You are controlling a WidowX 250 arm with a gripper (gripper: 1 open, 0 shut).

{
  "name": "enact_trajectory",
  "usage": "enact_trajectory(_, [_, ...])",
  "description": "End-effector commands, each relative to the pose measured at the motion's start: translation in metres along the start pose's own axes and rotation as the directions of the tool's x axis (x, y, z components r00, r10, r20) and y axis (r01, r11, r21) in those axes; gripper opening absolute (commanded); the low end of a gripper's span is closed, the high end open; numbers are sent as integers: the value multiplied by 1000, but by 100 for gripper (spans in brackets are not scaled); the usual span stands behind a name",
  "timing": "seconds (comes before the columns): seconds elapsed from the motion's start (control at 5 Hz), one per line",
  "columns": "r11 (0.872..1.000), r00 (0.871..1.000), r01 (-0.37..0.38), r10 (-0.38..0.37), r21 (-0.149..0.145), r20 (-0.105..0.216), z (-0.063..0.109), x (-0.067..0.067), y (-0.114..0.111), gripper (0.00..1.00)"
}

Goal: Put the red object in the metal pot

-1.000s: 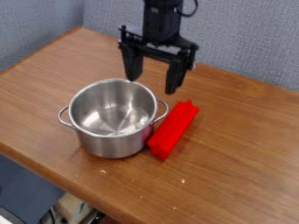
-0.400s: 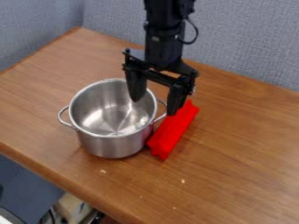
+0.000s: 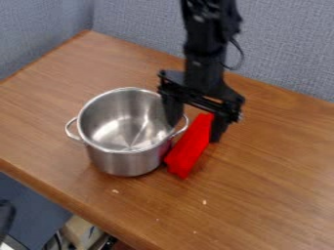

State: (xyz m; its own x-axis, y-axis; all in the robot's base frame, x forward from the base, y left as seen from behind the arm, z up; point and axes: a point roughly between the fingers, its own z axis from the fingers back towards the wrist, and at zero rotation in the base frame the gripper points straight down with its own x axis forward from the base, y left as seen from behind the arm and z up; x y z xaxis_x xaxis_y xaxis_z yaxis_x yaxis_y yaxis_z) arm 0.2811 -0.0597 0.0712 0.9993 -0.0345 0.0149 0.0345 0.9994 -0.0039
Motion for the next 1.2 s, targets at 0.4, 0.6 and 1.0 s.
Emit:
enact_trajectory(0.4, [998, 997, -67, 66, 22, 51, -16, 7, 9, 100])
enact_trajectory(0.6, [997, 997, -68, 67, 23, 47, -16, 16, 20, 100])
enact_trajectory(1.0, [998, 998, -56, 55, 23, 32, -27, 25, 16, 100])
